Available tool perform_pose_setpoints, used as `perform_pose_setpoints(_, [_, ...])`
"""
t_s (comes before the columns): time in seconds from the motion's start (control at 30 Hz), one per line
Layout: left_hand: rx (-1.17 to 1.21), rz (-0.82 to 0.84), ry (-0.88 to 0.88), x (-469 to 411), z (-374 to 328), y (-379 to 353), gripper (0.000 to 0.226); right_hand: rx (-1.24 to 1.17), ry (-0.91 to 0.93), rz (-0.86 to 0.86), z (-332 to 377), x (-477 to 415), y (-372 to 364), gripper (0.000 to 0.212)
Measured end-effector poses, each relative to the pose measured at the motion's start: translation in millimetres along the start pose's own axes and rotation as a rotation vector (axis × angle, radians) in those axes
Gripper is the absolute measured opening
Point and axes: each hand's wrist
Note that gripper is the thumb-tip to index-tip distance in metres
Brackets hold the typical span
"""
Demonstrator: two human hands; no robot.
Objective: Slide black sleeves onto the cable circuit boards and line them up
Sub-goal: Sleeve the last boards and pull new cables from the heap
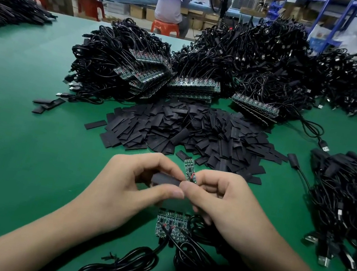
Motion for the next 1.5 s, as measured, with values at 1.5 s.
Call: perform_pose_setpoints(1.5, [-0.267,0.047,-0.159,-1,-3,16,0.02,0.435,0.082,0.234,5,7,19,0.036])
Point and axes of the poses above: each hand's wrist, its own x-axis away from the middle knuckle, its own y-axis out of the back of the hand, z = x × y, and after that the axes turned 2 degrees about z, right-handed
